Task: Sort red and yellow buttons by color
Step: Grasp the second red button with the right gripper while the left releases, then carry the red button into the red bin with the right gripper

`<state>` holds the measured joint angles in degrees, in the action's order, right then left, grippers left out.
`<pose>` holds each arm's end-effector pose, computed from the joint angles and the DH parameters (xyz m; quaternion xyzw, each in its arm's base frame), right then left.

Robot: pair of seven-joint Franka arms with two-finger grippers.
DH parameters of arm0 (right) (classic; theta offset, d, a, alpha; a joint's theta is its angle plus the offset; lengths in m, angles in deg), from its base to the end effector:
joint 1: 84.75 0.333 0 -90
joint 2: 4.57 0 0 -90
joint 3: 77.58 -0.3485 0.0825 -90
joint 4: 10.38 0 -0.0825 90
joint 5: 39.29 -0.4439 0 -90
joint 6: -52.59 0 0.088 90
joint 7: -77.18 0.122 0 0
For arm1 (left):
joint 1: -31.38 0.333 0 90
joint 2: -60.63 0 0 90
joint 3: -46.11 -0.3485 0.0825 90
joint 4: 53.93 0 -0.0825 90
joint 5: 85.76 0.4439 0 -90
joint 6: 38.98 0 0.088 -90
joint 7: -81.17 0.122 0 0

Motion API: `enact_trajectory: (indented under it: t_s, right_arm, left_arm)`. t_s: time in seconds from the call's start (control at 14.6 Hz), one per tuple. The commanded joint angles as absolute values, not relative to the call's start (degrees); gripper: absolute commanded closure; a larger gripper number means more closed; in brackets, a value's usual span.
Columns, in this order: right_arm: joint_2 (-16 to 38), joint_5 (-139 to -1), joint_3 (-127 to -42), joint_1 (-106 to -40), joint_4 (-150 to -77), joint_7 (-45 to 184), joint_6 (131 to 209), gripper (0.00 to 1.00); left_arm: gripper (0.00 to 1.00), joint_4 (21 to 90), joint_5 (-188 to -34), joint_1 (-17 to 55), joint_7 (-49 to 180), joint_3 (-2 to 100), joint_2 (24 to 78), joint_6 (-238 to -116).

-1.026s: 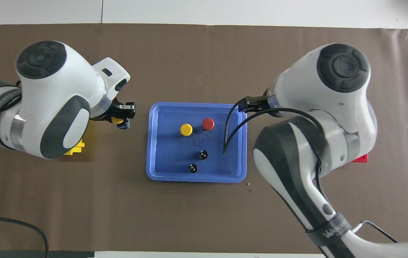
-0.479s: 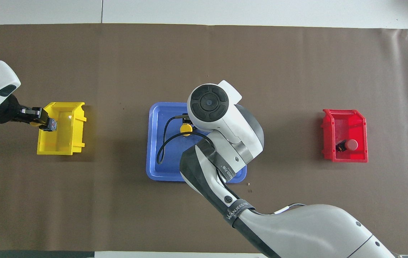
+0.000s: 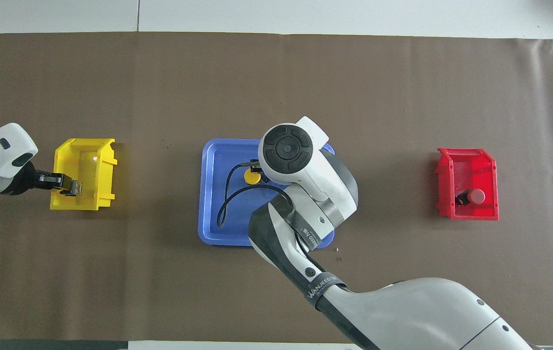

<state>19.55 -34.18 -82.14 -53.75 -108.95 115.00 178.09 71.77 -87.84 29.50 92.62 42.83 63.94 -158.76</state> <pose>0.5991 0.4169 0.3304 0.9995 0.0014 0.0328 0.0015 0.5635 0.0117 0.3917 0.9965 -0.0783 -0.0208 0.0196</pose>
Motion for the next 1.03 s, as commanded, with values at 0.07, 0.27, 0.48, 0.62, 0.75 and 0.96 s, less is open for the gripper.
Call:
enact_trajectory:
  t_s: [0.07,0.27,0.48,0.62,0.75,0.96]
  right_arm:
    - [17.6,-33.5,-82.5,-54.3,-111.9,114.8,179.9,0.53]
    - [17.8,-33.9,-82.5,-54.8,-108.2,114.7,177.7,0.87]
    - [19.0,-34.2,-82.4,-55.4,-98.8,114.0,167.0,0.9]
    - [13.4,-34.3,-82.3,-59.9,-101.7,107.7,162.2,0.9]
    - [4.5,-34.2,-82.3,-66.1,-109.3,96.1,158.2,0.9]
    - [-3.0,-34.3,-82.2,-80.0,-118.0,76.2,157.4,0.9]
  left_arm:
    - [0.98,76.7,-88.2,29.0,92.6,43.0,65.6,-163.1]
    - [0.98,80.5,-88.2,28.8,92.6,43.1,64.7,-169.9]
    - [0.39,80.3,-88.2,28.8,92.8,43.1,64.2,-169.9]
    - [0.29,78.4,-88.2,28.0,92.2,43.1,64.1,-168.4]
    - [0.19,73.5,-88.2,27.7,90.5,43.2,64.1,-163.2]
    - [0.0,60.6,-88.2,27.6,90.5,43.2,64.1,-147.4]
